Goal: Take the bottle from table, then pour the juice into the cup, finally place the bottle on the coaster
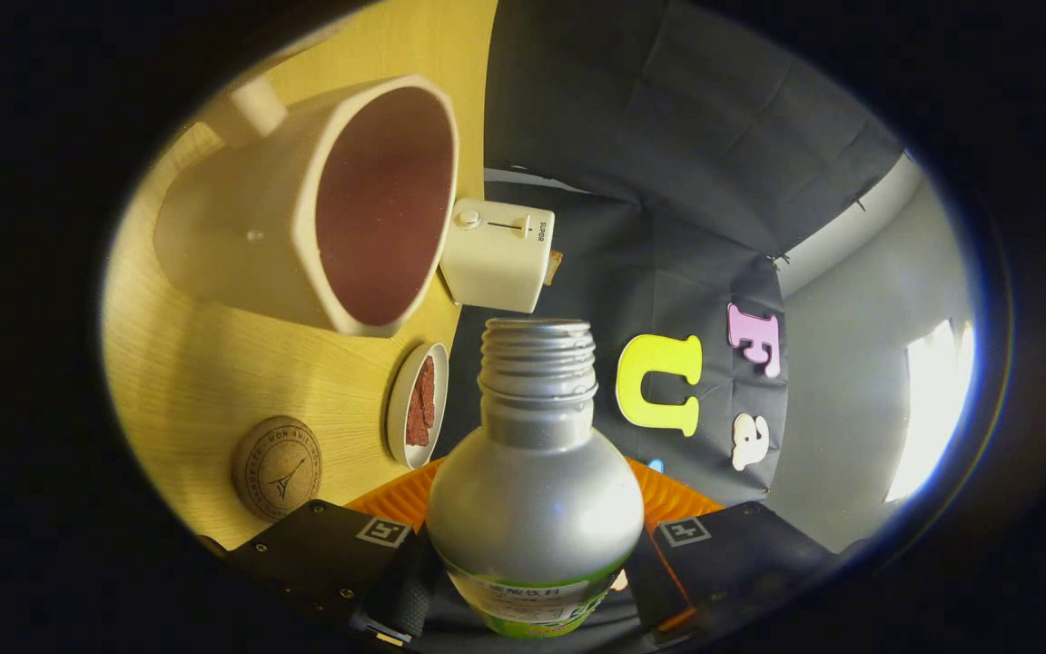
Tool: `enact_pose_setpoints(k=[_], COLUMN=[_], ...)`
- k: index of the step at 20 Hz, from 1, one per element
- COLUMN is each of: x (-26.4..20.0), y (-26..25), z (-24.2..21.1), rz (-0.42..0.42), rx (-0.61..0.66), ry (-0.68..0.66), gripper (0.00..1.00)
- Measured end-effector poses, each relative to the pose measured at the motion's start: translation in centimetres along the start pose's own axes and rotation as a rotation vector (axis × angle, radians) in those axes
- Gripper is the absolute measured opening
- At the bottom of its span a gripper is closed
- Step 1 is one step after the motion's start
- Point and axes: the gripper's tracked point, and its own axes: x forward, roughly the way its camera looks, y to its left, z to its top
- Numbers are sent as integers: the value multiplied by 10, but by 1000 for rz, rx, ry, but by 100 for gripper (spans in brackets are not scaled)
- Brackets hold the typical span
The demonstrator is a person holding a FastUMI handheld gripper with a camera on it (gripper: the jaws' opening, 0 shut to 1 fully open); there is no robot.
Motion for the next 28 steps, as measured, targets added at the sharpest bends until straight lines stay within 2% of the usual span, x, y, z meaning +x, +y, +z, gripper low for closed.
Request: enact_pose_setpoints(k=[28], x=[4], y=[-21], z=[-6], rz=[-50], rx=[-78], ry=[-18], gripper=[84])
